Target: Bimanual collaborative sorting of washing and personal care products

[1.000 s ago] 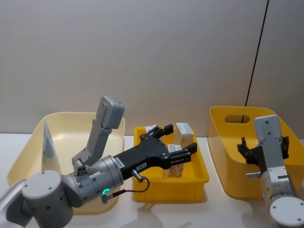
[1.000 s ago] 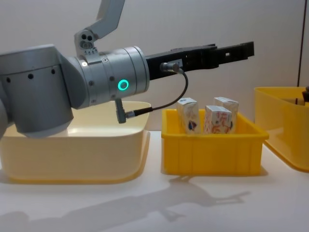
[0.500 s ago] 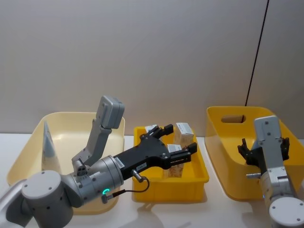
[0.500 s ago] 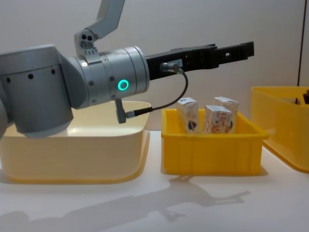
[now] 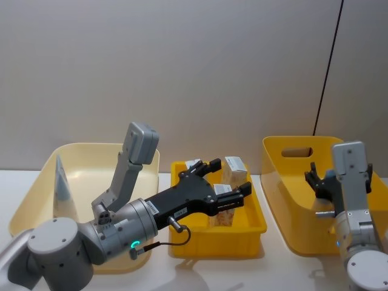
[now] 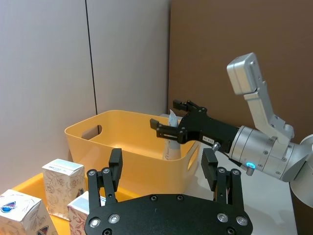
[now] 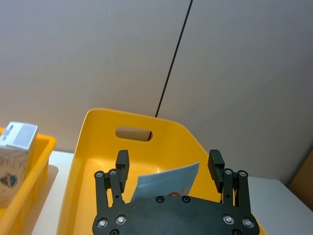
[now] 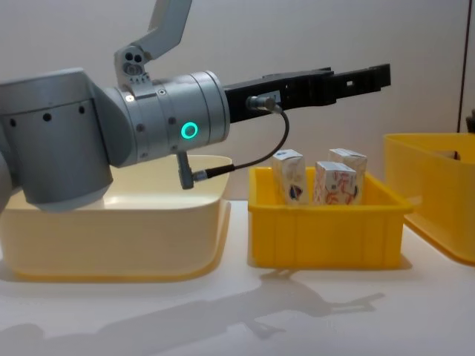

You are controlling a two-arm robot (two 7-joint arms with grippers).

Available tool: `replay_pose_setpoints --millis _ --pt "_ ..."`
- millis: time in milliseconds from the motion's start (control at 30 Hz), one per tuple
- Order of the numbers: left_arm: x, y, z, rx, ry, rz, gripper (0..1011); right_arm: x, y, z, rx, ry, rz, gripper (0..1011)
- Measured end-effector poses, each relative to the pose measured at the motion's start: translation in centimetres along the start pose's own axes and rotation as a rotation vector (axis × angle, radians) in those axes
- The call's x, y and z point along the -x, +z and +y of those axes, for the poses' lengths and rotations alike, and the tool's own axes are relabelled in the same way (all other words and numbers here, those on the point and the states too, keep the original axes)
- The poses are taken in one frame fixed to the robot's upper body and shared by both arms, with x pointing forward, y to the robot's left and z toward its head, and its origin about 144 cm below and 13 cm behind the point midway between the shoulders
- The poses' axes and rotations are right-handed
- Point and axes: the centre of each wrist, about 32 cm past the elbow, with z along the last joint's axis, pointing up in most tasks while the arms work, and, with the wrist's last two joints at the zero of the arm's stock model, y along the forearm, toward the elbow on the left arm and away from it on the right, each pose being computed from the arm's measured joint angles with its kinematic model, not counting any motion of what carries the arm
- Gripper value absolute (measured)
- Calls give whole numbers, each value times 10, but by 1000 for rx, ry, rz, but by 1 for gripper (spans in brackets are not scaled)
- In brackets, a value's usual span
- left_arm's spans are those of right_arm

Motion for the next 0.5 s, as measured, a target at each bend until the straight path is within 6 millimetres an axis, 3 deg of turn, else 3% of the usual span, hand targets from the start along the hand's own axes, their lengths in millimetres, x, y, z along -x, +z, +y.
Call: replay_pose_setpoints --millis 500 --pt "0 0 0 0 0 0 1004 -3 6 0 -98 -21 54 1001"
